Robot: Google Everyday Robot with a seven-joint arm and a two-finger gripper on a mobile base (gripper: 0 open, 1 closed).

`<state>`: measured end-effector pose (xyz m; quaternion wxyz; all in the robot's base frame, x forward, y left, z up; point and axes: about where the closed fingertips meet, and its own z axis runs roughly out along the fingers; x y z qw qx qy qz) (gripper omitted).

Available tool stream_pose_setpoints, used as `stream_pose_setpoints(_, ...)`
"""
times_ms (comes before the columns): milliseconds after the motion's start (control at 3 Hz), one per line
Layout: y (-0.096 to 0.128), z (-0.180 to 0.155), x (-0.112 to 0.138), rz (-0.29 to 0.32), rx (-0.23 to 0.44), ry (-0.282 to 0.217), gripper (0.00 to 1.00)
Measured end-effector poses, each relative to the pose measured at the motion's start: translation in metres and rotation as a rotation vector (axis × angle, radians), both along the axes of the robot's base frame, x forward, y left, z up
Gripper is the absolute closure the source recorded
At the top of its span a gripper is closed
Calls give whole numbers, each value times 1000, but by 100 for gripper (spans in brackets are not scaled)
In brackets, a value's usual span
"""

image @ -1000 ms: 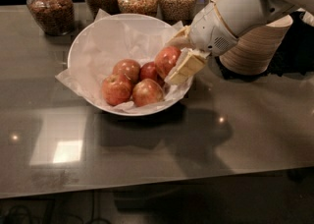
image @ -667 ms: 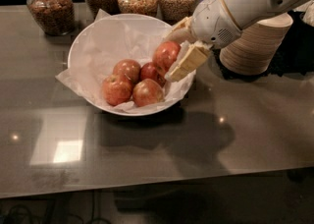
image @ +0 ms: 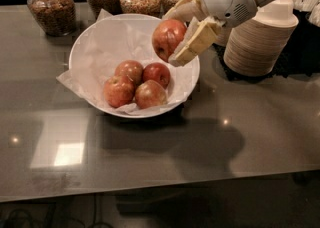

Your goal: Pick apple from white bowl

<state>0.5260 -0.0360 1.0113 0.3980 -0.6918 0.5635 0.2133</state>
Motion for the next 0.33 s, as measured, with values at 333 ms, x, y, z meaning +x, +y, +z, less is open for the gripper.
stream_pose_setpoints(333,0,0,0,0,0,0,100)
